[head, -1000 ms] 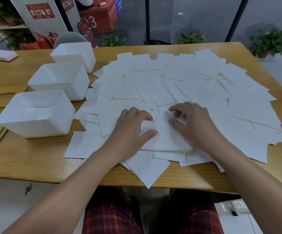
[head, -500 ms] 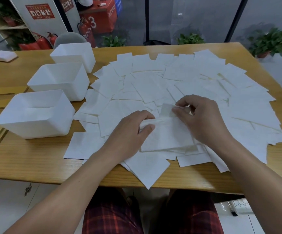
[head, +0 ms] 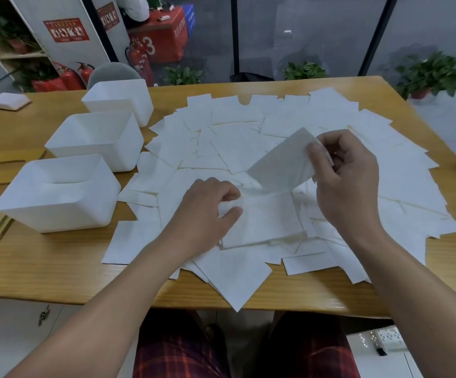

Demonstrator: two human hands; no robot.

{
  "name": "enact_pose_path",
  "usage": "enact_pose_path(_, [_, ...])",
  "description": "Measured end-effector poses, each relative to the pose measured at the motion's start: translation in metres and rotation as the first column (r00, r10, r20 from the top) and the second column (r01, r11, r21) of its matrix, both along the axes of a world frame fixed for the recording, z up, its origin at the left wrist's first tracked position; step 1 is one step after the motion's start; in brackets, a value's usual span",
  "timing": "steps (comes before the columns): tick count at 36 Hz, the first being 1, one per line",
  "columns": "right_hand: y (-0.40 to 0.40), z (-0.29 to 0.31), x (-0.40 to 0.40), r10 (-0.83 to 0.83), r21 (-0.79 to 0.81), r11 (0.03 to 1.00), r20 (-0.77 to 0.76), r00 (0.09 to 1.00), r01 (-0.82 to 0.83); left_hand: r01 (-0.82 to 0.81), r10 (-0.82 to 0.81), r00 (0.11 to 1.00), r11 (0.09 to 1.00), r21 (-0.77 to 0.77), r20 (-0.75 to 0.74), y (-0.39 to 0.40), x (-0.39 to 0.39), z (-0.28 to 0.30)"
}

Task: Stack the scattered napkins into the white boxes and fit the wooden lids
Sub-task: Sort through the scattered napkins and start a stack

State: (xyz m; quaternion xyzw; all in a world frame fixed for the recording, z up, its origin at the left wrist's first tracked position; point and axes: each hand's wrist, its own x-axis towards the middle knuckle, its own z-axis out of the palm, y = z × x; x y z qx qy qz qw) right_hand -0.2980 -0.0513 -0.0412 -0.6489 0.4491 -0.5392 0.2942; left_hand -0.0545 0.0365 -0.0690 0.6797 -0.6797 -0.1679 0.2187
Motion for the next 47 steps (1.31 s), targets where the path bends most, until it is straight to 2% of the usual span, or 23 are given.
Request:
enact_pose_path(2, [0.003, 0.004, -0.001, -0.014, -0.031, 0.999, 0.032, 0.999, 0.015, -0.038, 0.038, 0.999, 0.999, -0.02, -0.022, -0.001, -0.002, 0.002])
enact_pose_path(5, [0.007, 0.009, 0.0, 0.02, -0.037, 0.999, 0.073, 0.997, -0.017, -0.083, 0.078, 0.975, 0.996, -0.015, -0.208, -0.006, -0.008, 0.011])
enact_pose_path(9, [0.016, 0.013, 0.005, 0.075, 0.02, 0.997, 0.198, 0.977, -0.08, -0.117, 0.096, 0.886, 0.993, -0.019, -0.454, -0.015, -0.018, 0.024])
enact_pose_path(12, [0.022, 0.013, 0.006, 0.108, 0.08, 0.988, 0.239, 0.965, -0.13, -0.132, 0.054, 0.817, 0.987, -0.096, -0.575, -0.016, -0.024, 0.03])
enact_pose_path(14, [0.026, 0.011, 0.003, 0.13, 0.139, 0.976, 0.237, 0.963, -0.166, -0.148, 0.032, 0.796, 0.979, -0.144, -0.604, -0.012, -0.025, 0.032])
enact_pose_path(19, [0.035, -0.004, -0.008, 0.17, 0.277, 0.942, 0.098, 0.981, -0.191, -0.154, 0.071, 0.806, 0.984, -0.092, -0.587, 0.003, -0.018, 0.025])
enact_pose_path(24, [0.042, -0.023, -0.014, 0.176, 0.273, 0.951, -0.098, 0.98, -0.143, -0.165, 0.124, 0.882, 0.985, -0.05, -0.455, 0.013, -0.015, 0.012])
enact_pose_path(33, [0.044, -0.04, -0.013, 0.117, 0.18, 0.982, -0.346, 0.931, -0.056, -0.203, 0.177, 0.949, 0.976, -0.077, -0.263, 0.017, -0.01, 0.0])
enact_pose_path(37, [0.047, -0.044, -0.014, 0.033, 0.01, 0.999, -0.506, 0.862, -0.032, -0.222, 0.199, 0.967, 0.964, -0.146, -0.158, 0.021, -0.002, -0.002])
enact_pose_path(39, [0.051, -0.044, -0.014, 0.015, -0.048, 0.998, -0.529, 0.849, -0.047, -0.217, 0.187, 0.967, 0.961, -0.172, -0.175, 0.026, 0.0, 0.0])
enact_pose_path(42, [0.064, -0.039, -0.01, 0.081, -0.066, 0.989, -0.513, 0.854, -0.133, -0.152, 0.105, 0.959, 0.975, -0.165, -0.263, 0.038, -0.001, 0.003])
enact_pose_path(45, [0.083, -0.037, -0.003, 0.183, 0.0, 0.978, -0.496, 0.849, -0.211, -0.06, 0.016, 0.965, 0.985, -0.162, -0.26, 0.051, -0.004, 0.004])
enact_pose_path(47, [0.095, -0.04, 0.002, 0.215, 0.034, 0.972, -0.547, 0.809, -0.234, -0.025, -0.014, 0.971, 0.987, -0.158, -0.238, 0.057, -0.005, 0.002])
